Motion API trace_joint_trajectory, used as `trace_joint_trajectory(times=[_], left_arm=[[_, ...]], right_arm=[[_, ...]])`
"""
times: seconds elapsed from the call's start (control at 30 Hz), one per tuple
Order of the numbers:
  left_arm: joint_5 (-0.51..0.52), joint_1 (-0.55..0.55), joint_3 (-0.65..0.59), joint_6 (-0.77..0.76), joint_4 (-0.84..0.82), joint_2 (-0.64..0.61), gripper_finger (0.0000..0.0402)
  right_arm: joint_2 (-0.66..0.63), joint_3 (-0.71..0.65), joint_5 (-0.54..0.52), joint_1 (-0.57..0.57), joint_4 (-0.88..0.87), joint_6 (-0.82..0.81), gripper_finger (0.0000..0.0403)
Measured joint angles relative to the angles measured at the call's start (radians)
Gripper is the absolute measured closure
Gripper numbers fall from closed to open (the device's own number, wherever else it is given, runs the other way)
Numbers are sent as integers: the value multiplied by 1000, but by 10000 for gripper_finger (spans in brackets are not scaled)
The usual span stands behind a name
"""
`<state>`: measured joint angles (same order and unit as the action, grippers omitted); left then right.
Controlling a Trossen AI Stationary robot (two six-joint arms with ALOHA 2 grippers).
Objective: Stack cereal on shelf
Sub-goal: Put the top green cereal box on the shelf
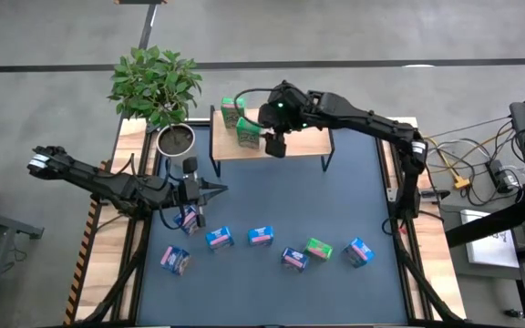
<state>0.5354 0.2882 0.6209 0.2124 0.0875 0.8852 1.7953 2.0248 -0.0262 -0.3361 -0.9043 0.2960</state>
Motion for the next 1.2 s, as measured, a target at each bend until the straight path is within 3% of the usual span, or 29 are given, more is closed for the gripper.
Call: trace_joint_trajectory(times=[0.2, 0.33, 0.5, 0.63, 0.8, 1.2], left_arm=[[0, 0, 0, 21, 0, -2, 402], [2, 0, 0, 39, 0, -2, 402], [4, 0, 0, 44, -1, -2, 402], [4, 0, 0, 45, -1, -2, 402], [4, 0, 0, 45, -1, -2, 402], [4, 0, 0, 45, -1, -1, 402]], right_arm=[[-45, 37, 0, 2, -141, -32, 195], [-46, 5, -1, -3, -174, -44, 243], [-15, -92, -7, -3, -55, -50, 330], [-1, -151, -74, -3, 78, -42, 386], [0, -196, -78, -3, 224, -24, 390], [11, -213, -71, -3, 373, 19, 390]])
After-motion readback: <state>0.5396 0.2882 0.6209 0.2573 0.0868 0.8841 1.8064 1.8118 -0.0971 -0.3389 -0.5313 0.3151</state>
